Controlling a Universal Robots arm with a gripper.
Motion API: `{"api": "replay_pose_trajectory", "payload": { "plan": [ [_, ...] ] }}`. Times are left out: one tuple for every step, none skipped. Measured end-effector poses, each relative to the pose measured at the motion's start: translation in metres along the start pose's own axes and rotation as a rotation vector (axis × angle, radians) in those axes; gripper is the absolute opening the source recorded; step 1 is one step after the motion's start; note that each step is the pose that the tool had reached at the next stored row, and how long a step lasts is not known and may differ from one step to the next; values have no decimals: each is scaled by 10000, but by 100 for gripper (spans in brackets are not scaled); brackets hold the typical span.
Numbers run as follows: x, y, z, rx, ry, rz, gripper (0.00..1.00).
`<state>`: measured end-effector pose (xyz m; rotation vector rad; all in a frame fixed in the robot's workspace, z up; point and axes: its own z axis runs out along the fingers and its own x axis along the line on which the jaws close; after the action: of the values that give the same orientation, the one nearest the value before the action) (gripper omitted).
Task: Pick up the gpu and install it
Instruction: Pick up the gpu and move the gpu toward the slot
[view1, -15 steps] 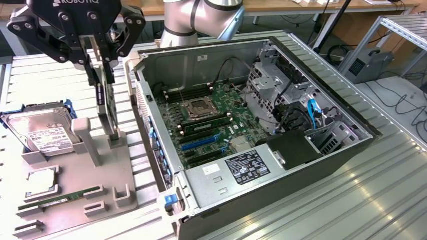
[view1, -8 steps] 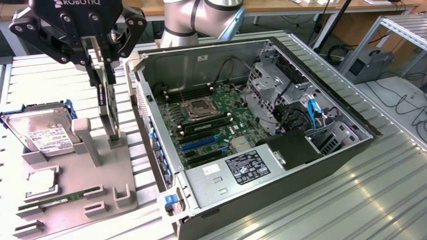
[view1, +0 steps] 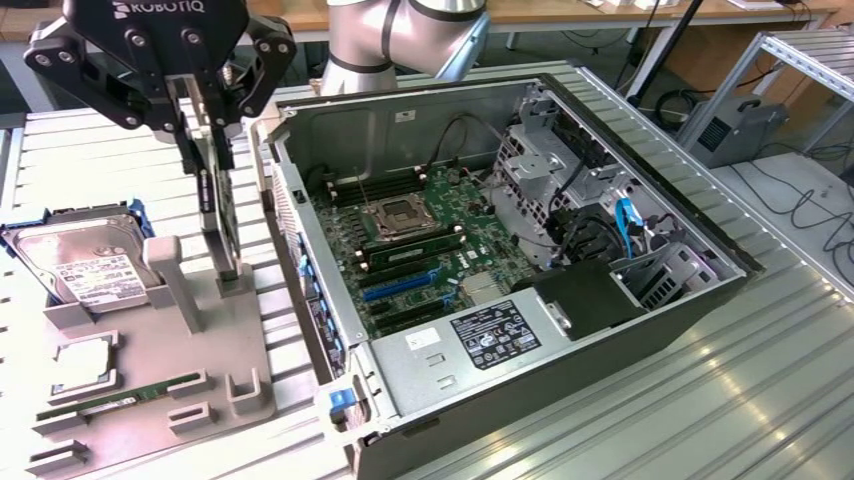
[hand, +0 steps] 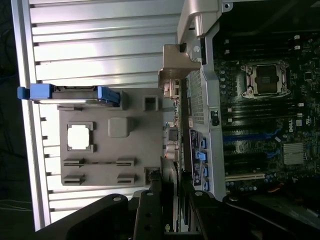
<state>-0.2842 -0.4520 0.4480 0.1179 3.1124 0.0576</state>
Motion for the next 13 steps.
{"api": "replay_pose_trajectory", "payload": {
  "plan": [
    [-2,0,3,0,0,0,26],
    [-4,0,5,0,0,0,26],
    [-6,0,8,0,0,0,26],
    [-8,0,10,0,0,0,26],
    [-10,0,12,0,1,0,26],
    [-13,1,15,0,0,0,26],
    [-15,1,18,0,0,0,26],
    [-18,1,20,0,0,0,26],
    [-20,1,23,0,0,0,26],
    [-22,1,25,0,0,0,26],
    [-25,1,28,0,0,0,26],
    [-27,1,30,1,0,0,26],
    [-29,1,32,0,0,0,26]
  ]
}}
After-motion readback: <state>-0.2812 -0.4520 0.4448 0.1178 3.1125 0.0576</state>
